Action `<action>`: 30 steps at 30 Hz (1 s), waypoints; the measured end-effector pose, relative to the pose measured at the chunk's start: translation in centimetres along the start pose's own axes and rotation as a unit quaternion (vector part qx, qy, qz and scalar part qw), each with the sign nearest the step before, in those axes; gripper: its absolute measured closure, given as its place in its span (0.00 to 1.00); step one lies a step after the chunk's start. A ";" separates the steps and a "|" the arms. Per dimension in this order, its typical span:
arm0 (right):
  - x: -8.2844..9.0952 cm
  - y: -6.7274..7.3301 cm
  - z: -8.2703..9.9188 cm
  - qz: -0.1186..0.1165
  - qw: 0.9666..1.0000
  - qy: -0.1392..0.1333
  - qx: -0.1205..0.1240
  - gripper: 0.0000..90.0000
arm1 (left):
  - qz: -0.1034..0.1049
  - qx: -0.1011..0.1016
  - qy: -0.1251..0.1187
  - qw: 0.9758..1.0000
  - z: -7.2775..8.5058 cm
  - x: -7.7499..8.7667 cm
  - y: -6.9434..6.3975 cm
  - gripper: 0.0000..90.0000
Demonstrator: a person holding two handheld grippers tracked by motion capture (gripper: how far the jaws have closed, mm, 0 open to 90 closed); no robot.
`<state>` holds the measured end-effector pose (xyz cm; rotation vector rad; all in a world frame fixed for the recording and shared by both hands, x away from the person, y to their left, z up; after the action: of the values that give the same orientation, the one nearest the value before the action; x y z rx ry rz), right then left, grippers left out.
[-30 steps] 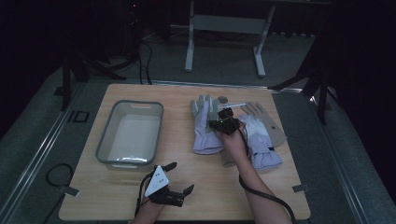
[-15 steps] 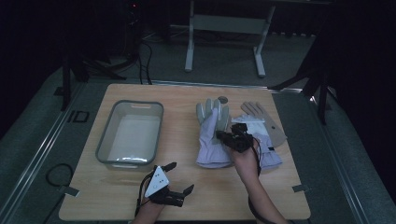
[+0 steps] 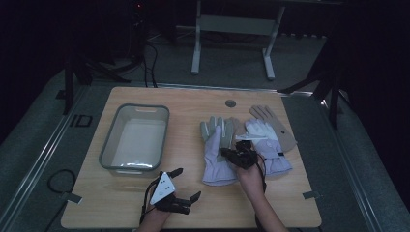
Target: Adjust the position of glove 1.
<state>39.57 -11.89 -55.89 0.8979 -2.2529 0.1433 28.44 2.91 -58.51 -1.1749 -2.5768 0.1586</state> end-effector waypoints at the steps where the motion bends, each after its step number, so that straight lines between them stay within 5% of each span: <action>1: 0.0 0.0 0.0 0.000 1.000 0.000 0.000 0.99 | 0.000 0.000 0.001 1.000 0.0 0.0 0.0 0.00; 9: -3.6 -1.6 1.6 0.007 1.000 0.030 -0.007 0.98 | 0.001 0.000 0.001 1.000 0.0 0.0 0.0 0.00; 14: -3.5 -2.1 2.1 0.003 0.999 0.034 -0.010 0.98 | 0.001 0.001 0.001 1.000 0.0 0.0 0.0 0.00; 17: -3.8 -2.1 2.5 -0.003 0.999 0.048 0.012 0.98 | 0.000 0.000 0.001 1.000 0.0 0.0 0.0 0.00; 23: -3.8 -1.9 2.8 -0.021 0.998 0.047 0.021 0.98 | -0.001 0.002 0.000 1.000 0.0 0.0 0.0 0.00; 26: -3.6 -1.9 2.8 -0.035 0.998 0.042 0.010 0.93 | -0.001 0.002 0.001 1.000 0.0 0.0 0.0 0.00; 30: -2.6 -1.7 1.9 -0.024 0.999 0.033 0.022 0.78 | -0.001 0.002 0.001 1.000 0.0 0.0 0.0 0.00</action>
<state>40.92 -12.34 -59.21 0.9565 -2.1738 0.1993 28.48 2.92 -58.52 -1.1722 -2.5753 0.1618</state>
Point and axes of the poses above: each handheld gripper's, and its own axes: x roughly backward along the jaws, z roughly out of its underside, y roughly to its left, the point moved 9 cm from there along -x, roughly forward along the jaws, and after that the axes turned 10 degrees about x, right-handed, at the moved point
